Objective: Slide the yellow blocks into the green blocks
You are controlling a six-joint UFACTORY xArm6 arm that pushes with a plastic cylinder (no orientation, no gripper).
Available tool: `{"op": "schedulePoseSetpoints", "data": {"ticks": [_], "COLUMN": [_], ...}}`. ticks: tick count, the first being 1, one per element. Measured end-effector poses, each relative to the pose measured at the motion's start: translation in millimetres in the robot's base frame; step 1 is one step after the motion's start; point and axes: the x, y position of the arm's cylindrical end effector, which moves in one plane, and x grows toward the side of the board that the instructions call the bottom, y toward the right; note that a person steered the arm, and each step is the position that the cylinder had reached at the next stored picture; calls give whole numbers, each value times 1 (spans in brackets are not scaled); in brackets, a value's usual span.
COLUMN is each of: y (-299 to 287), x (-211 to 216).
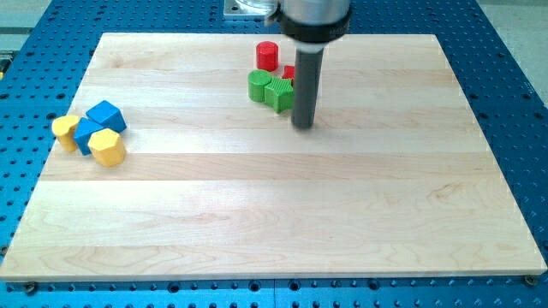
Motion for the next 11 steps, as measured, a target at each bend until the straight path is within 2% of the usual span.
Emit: {"op": "schedulePoseSetpoints", "data": {"ticks": [1, 2, 3, 4, 6, 8, 10, 11], "y": [-95, -225, -330, -338, -299, -166, -310, -261], "x": [88, 105, 82, 46, -28, -59, -27, -66]}}
